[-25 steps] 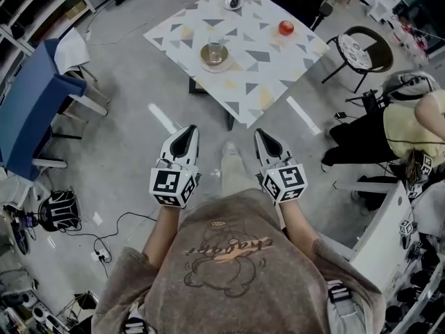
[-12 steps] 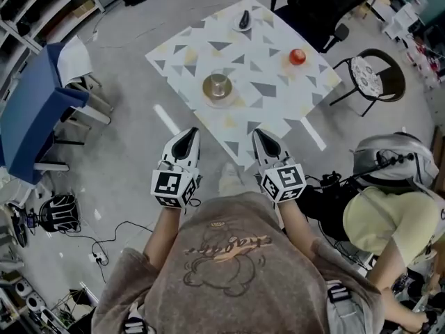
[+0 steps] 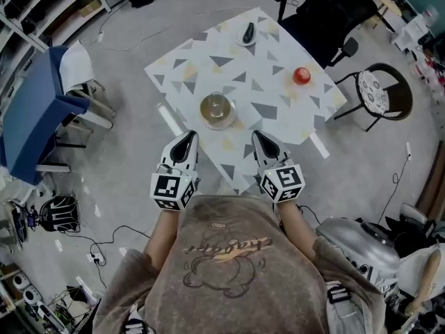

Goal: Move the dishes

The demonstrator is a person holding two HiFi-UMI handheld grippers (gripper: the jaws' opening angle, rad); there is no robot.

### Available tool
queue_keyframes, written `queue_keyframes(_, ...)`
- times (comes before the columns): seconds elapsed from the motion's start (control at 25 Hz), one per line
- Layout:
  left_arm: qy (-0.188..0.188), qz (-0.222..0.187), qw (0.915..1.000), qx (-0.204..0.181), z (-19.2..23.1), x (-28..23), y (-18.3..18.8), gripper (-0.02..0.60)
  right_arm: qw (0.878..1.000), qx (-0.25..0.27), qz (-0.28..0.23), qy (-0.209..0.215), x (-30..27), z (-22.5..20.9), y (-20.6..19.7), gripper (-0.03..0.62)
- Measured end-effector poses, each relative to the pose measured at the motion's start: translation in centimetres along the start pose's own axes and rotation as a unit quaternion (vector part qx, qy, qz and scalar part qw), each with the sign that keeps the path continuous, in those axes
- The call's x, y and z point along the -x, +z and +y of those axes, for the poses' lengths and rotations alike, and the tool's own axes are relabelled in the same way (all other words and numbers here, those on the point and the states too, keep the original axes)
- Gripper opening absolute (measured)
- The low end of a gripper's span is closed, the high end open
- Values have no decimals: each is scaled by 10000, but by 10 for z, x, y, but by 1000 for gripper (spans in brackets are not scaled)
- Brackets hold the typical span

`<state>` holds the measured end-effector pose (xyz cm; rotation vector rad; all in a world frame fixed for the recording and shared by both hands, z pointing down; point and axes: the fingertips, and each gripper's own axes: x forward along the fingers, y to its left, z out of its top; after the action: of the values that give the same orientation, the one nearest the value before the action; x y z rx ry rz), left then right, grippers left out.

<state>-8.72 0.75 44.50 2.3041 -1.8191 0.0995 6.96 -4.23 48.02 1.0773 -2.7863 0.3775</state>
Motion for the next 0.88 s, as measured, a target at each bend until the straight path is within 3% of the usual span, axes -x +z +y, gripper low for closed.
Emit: queue_keyframes(0.88,-1003,135,9945,-258,9,-60,11,28,9968,-262,-148,-741,-12,-16,10,5)
